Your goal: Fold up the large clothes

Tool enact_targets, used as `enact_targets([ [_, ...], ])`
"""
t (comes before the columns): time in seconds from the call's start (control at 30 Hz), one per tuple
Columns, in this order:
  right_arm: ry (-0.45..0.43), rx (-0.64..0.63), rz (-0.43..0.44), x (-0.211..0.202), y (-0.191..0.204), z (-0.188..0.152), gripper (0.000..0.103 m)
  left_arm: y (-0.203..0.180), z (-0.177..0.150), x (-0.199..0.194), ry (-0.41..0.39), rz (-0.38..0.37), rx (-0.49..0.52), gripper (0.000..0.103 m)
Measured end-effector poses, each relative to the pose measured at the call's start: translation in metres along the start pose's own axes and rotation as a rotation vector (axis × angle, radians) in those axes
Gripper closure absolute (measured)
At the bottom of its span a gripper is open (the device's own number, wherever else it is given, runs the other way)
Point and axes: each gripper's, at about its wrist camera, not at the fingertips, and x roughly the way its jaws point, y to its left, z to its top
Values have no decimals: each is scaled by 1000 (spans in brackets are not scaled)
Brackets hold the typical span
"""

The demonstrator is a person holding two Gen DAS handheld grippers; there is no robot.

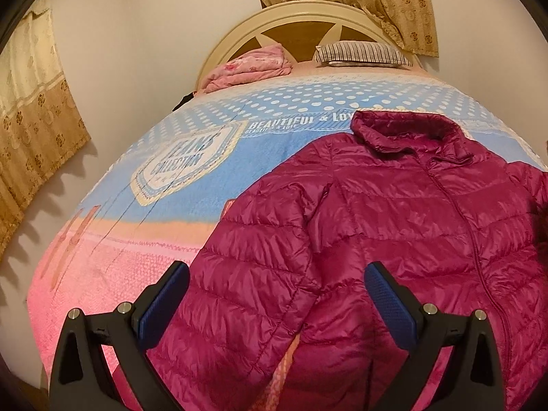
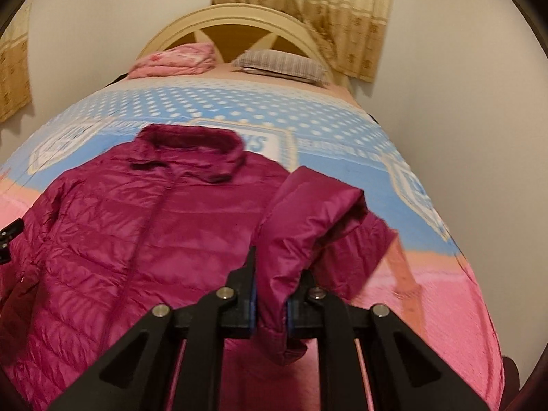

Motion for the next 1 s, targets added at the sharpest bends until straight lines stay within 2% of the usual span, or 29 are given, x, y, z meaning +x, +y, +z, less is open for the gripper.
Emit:
enact_targets([
  [0.37,24,-51,99,51,87,-6,89,4,-5,22,36,32,6,1],
  [0.43,32,-41,133,58,95,-10,85,5,-4,25,42,39,4,1],
  [0.47,44,-39,158,62,98,-11,81,6,-4,26,43,42,5,1],
  [0.5,57,-35,185,65,101,-14,72,6,-3,26,41,50,6,1],
  [0.53,61,-34,205,64,104,-15,62,7,-2,25,38,54,6,1],
  [0.57,63,-43,244,62,108,-18,40,9,0,24,35,58,5,1],
  [0.6,55,-60,271,56,111,-20,32,10,2,23,29,63,1,1],
  [0.67,34,-113,260,41,118,-24,32,13,8,22,26,76,-11,1],
  [0.8,63,-147,350,16,120,-34,32,10,20,13,4,83,-30,1],
  [0.9,62,-209,330,-1,116,-45,32,-2,27,6,-15,68,-25,1],
  [1.0,51,-189,292,-6,95,-50,32,-22,32,0,-29,31,-18,1],
])
